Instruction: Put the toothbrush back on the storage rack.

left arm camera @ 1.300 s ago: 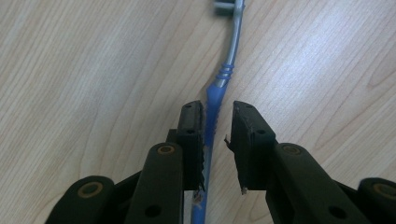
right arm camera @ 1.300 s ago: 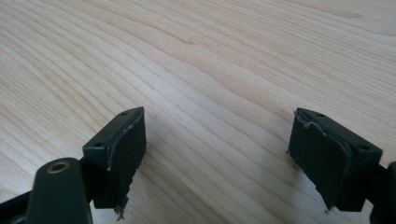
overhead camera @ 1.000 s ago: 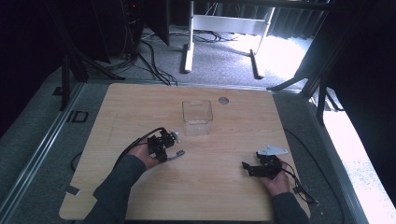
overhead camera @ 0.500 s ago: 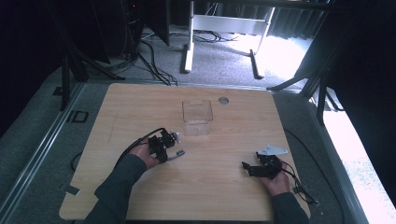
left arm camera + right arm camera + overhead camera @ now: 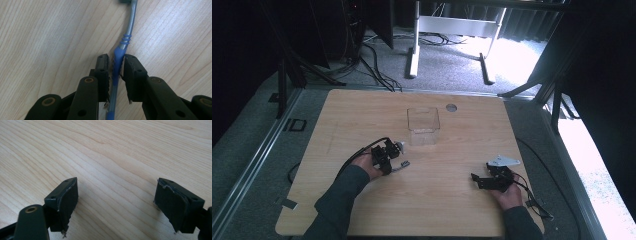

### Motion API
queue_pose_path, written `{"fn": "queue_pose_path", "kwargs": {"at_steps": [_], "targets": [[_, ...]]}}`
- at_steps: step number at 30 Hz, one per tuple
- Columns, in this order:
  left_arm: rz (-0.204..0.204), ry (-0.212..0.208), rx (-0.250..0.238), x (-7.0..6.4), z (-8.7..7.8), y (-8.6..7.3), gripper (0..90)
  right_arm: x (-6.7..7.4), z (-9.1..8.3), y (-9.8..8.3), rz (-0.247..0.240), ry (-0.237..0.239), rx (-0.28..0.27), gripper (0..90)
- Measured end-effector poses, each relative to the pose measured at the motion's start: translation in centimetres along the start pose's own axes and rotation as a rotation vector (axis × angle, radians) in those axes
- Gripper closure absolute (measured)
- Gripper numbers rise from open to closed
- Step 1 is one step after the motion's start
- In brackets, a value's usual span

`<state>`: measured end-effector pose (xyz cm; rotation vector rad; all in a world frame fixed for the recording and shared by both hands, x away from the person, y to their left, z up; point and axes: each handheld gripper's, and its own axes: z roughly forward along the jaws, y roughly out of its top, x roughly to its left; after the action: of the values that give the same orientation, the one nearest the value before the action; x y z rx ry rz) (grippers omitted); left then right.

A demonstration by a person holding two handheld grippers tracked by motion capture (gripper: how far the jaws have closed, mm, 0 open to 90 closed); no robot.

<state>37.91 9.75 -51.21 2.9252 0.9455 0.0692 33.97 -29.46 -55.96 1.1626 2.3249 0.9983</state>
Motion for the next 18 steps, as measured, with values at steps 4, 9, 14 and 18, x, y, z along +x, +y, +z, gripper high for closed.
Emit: {"fn": "queue_pose_path", "kwargs": {"at_steps": [4,9,14,18], "targets": [[0.003,0.000,0.008,0.02,0.14,0.04,74.0,0.00,0.00,0.00,0.000,0.000,0.000,18.7],[0.001,-0.002,0.011,0.00,0.24,0.04,74.1,0.00,0.00,0.00,0.000,0.000,0.000,18.7],[0.004,-0.005,0.020,0.01,0.38,0.05,74.4,0.00,0.00,0.00,0.000,0.000,0.000,18.7],[0.007,-0.009,0.027,-0.02,0.48,0.06,74.8,0.00,0.00,0.00,0.000,0.000,0.000,18.7]]}}
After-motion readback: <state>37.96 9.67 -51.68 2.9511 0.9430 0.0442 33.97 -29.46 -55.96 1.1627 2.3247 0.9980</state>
